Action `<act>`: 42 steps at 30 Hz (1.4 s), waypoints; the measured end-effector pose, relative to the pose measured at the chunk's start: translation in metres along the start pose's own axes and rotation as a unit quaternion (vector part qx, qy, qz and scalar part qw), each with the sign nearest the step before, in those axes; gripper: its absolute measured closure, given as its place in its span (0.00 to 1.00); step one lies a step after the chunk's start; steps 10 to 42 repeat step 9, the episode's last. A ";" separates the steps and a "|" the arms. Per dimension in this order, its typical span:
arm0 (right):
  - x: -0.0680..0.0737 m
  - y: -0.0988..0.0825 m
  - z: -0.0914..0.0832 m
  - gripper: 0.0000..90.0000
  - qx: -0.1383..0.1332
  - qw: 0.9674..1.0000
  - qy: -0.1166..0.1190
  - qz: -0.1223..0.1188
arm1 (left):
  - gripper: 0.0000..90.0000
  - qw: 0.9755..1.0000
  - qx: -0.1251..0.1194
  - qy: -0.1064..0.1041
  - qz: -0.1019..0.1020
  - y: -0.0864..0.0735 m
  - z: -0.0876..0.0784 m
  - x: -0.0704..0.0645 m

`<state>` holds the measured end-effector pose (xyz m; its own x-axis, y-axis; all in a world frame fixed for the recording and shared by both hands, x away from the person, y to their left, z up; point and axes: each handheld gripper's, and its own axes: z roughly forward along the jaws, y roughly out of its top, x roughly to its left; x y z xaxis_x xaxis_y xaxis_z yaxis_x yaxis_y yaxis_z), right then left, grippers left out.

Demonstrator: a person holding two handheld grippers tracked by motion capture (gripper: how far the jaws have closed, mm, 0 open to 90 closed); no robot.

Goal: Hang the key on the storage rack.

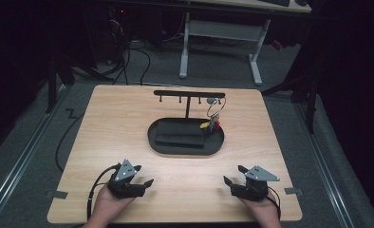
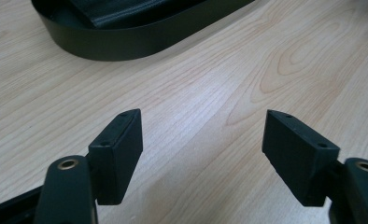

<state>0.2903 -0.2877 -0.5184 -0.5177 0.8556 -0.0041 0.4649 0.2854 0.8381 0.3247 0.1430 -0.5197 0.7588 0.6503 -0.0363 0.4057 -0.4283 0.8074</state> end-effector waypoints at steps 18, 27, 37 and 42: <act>0.002 0.007 0.010 0.29 -0.005 1.000 0.013 -0.007 | 0.35 1.000 -0.010 0.020 -0.006 -0.008 -0.018 0.002; 0.002 0.007 0.010 0.29 -0.005 1.000 0.013 -0.007 | 0.35 1.000 -0.010 0.020 -0.006 -0.008 -0.018 0.002; 0.002 0.007 0.010 0.29 -0.005 1.000 0.013 -0.007 | 0.35 1.000 -0.010 0.020 -0.006 -0.008 -0.018 0.002; 0.002 0.007 0.010 0.29 -0.005 1.000 0.013 -0.007 | 0.35 1.000 -0.010 0.020 -0.006 -0.008 -0.018 0.002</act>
